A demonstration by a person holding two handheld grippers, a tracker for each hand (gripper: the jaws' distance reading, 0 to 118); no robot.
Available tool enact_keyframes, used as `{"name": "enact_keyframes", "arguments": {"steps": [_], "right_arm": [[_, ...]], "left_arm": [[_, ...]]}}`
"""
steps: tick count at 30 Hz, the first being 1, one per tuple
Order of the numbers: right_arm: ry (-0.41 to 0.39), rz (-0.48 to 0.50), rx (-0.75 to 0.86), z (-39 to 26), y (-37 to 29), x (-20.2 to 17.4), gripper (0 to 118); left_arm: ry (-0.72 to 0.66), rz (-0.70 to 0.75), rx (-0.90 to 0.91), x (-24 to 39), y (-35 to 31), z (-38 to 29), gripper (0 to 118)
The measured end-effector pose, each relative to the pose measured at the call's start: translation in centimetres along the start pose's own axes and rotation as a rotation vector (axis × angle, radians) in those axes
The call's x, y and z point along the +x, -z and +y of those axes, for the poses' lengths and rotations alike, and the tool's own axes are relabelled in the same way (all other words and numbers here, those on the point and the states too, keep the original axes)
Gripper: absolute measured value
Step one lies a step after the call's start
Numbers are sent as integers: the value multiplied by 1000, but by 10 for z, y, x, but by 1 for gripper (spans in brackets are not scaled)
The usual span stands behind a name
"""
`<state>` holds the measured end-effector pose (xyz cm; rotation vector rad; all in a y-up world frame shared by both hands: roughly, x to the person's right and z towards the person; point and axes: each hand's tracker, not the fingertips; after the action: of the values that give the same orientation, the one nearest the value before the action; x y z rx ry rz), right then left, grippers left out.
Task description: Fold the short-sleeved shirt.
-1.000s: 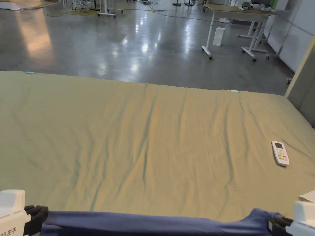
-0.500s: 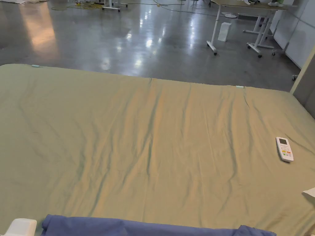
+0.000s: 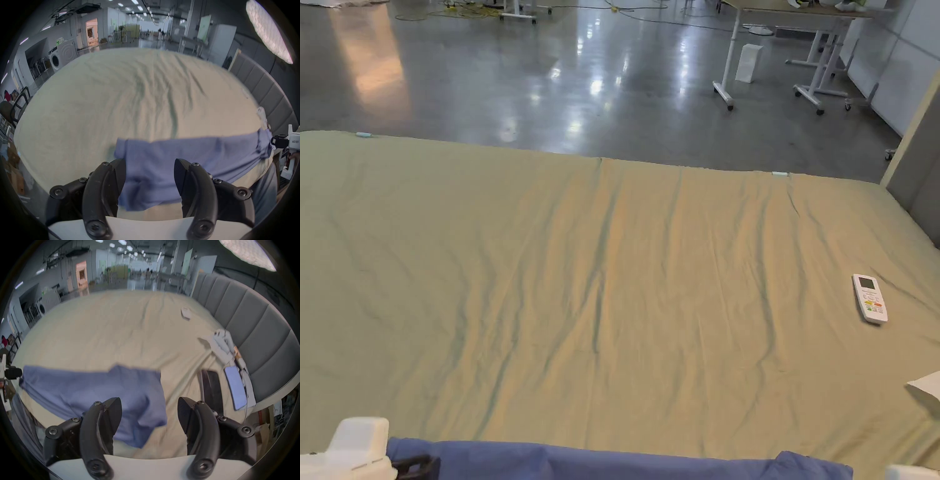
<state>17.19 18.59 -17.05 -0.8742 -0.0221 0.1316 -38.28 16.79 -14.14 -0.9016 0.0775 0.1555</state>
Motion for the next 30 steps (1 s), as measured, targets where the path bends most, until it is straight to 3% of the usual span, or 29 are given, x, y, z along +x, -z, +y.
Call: {"name": "enact_keyframes", "arguments": {"steps": [10,13,15,16,18,21,24,26,30], "right_arm": [[17,46,572,74,-40,-76,78],[-5,7,684,87,-47,-99,61],[-46,-31,783,96,-54,-111,38],[-9,-12,749,97,-51,-115,28],[-5,-20,767,104,-51,-120,13],[13,-12,776,108,-49,-124,0],[39,9,779,105,-47,-124,0],[-16,-41,848,105,-58,-127,0],[-9,-32,811,106,-57,-127,0]], "left_arm": [[105,74,441,77,-29,62,61],[136,120,566,89,-38,73,53],[139,141,627,98,-46,78,33],[143,157,644,98,-46,79,19],[150,182,676,103,-51,81,11],[126,172,691,103,-53,82,1],[78,183,698,102,-53,82,0],[51,180,709,97,-54,79,0],[34,164,709,88,-58,77,0]]}}
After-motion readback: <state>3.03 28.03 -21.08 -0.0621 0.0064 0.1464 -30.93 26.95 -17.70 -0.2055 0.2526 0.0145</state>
